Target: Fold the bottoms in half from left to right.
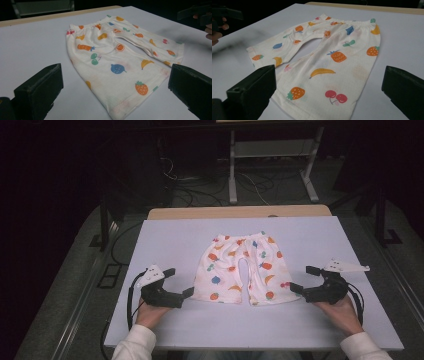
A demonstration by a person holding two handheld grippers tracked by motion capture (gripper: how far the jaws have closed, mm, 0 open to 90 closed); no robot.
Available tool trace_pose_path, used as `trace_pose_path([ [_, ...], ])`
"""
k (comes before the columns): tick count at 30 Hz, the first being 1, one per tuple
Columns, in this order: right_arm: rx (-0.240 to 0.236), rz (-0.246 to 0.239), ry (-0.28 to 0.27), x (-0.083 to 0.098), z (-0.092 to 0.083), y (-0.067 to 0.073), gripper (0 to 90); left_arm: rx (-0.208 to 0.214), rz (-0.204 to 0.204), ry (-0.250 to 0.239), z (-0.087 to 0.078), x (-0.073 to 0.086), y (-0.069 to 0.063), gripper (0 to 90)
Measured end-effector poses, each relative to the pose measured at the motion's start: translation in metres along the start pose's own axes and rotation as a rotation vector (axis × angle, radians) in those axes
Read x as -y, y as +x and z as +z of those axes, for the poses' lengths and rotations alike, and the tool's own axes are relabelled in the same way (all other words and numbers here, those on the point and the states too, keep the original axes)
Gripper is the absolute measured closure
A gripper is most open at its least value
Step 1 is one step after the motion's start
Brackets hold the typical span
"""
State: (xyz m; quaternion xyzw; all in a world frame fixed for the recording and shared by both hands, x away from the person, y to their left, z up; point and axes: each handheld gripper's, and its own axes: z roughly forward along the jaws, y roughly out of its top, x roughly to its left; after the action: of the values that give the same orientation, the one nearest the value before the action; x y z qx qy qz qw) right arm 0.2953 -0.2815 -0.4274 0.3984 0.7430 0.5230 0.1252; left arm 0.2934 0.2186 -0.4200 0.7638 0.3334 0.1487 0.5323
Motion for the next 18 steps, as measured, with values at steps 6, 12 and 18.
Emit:
trace_pose_path([
  [6, -0.003, -0.002, 0.002, 0.0000, 0.0001, 0.0011, 0.0, 0.000, -0.004, -0.003, 0.0003, 0.0000, 0.0003, 0.0],
  [12, 0.006, -0.001, 0.015, 0.0003, 0.0013, 0.0012, 0.0, 0.004, -0.002, -0.001, 0.0008, 0.0000, -0.0002, 0.0],
  [18, 0.001, -0.004, 0.020, -0.0005, 0.0021, 0.0037, 0.0, 0.009, -0.002, 0.003, 0.0024, 0.0001, -0.0010, 0.0],
])
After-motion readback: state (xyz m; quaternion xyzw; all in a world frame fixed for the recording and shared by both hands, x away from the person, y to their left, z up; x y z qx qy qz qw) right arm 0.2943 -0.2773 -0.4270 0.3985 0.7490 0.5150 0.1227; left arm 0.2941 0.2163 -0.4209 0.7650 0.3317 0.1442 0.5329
